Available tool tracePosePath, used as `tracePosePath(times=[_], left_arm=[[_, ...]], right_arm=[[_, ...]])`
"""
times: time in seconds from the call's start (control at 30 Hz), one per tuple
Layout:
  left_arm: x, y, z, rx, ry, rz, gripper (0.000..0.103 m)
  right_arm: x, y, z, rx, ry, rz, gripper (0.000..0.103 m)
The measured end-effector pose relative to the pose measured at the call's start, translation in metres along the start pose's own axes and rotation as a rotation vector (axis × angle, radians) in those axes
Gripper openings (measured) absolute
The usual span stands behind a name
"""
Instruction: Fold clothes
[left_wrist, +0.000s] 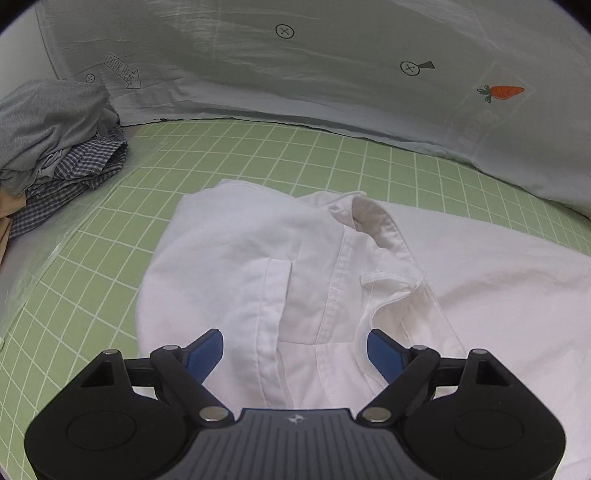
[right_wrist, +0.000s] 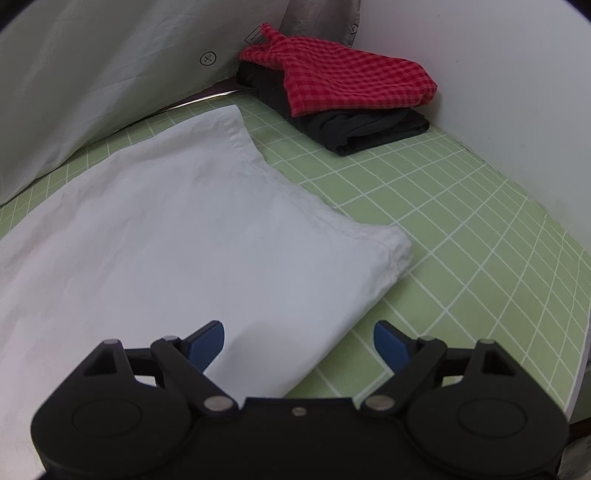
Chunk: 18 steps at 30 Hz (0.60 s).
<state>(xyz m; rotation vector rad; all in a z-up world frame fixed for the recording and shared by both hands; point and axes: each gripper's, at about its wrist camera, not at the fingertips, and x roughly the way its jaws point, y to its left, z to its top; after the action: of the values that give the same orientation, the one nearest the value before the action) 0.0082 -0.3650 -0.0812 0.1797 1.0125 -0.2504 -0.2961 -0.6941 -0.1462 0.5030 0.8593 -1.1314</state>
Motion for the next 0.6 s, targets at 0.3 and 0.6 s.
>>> tracePosePath(times=[0.3,0.6], left_arm=[[0.031,-0.044,-0.006,0.132,0.07,-0.005,0.089],[0.047,-0.056,-0.007,0.167,0.104,0.045,0.095]], right_arm=[[0.006,0.003,0.004,-0.036,-0.018,-0.071,0.089],[0.005,-0.003,0.031,-0.11,-0.173,-0.099,0.1]])
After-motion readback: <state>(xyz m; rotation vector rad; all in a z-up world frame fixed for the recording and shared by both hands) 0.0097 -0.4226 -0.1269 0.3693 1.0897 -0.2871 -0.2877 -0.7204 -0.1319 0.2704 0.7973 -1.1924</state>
